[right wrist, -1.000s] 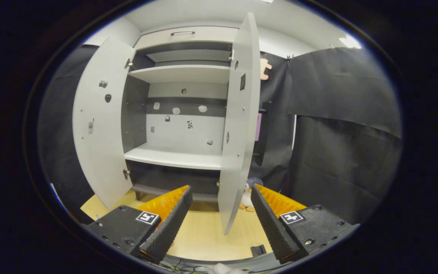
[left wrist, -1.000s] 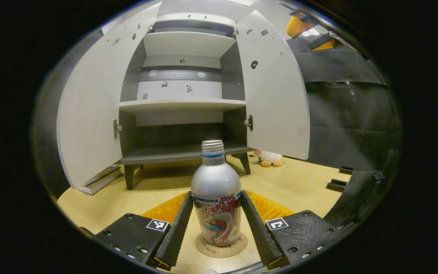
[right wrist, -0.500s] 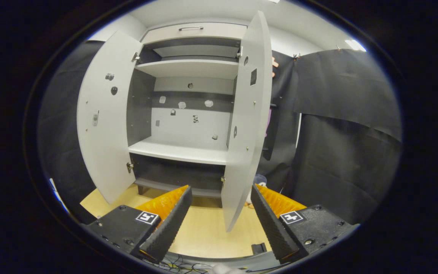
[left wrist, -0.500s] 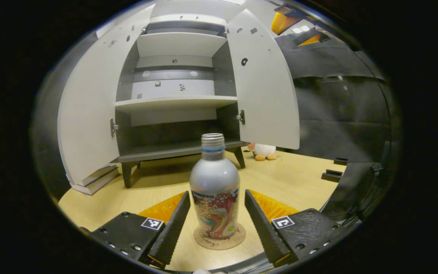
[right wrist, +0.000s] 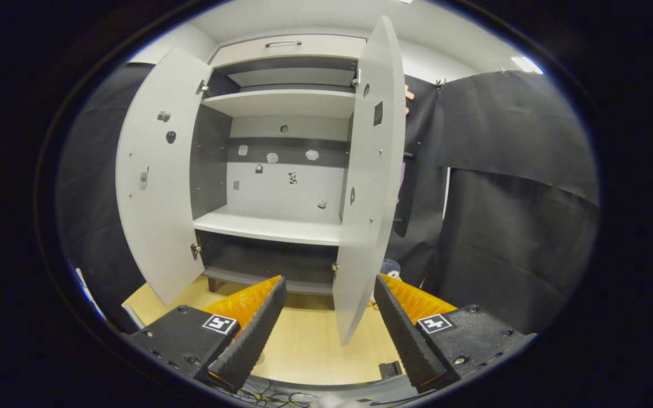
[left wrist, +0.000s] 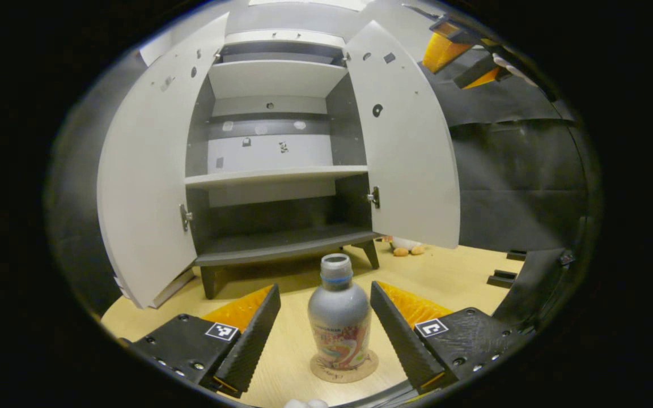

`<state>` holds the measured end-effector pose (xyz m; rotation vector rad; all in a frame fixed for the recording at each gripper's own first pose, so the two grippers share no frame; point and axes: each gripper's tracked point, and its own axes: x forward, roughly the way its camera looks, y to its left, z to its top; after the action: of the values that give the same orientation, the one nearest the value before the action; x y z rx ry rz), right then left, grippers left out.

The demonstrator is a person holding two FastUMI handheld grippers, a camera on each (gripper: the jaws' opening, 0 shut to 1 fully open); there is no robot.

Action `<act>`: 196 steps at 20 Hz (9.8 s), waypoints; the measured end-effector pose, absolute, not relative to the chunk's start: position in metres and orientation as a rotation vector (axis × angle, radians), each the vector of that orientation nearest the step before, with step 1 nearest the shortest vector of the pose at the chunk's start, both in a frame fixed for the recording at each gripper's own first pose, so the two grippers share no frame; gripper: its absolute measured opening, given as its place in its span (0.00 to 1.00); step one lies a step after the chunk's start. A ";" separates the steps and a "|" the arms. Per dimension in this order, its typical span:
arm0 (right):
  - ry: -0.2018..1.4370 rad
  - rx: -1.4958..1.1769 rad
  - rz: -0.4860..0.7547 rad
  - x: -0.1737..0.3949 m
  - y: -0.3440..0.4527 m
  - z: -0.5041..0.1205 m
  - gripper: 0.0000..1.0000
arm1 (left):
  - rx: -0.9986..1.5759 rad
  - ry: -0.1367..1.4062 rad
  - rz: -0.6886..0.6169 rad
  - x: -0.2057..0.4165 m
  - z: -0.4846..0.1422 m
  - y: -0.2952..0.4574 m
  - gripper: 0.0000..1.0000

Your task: Grasp the bottle in the cabinet with the left hand and place it on the coaster, then close the right door with the right hand and the left door with the left hand.

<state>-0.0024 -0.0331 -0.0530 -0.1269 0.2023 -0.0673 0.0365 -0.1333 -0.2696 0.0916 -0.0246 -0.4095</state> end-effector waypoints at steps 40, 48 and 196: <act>-0.005 0.000 -0.057 0.075 -0.237 0.041 1.00 | -0.017 -0.045 0.102 0.023 0.029 -0.046 0.97; 0.020 0.029 0.117 0.136 -0.256 0.043 1.00 | -0.005 -0.028 0.224 0.001 0.027 -0.080 0.99; 0.087 -0.020 0.021 0.027 -0.022 -0.009 0.97 | 0.069 -0.021 -0.034 0.056 0.027 0.035 0.97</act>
<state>0.0269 -0.0219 -0.0087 -0.0203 0.0871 0.0210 0.0560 0.0346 0.0270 0.0686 -0.0209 -0.0335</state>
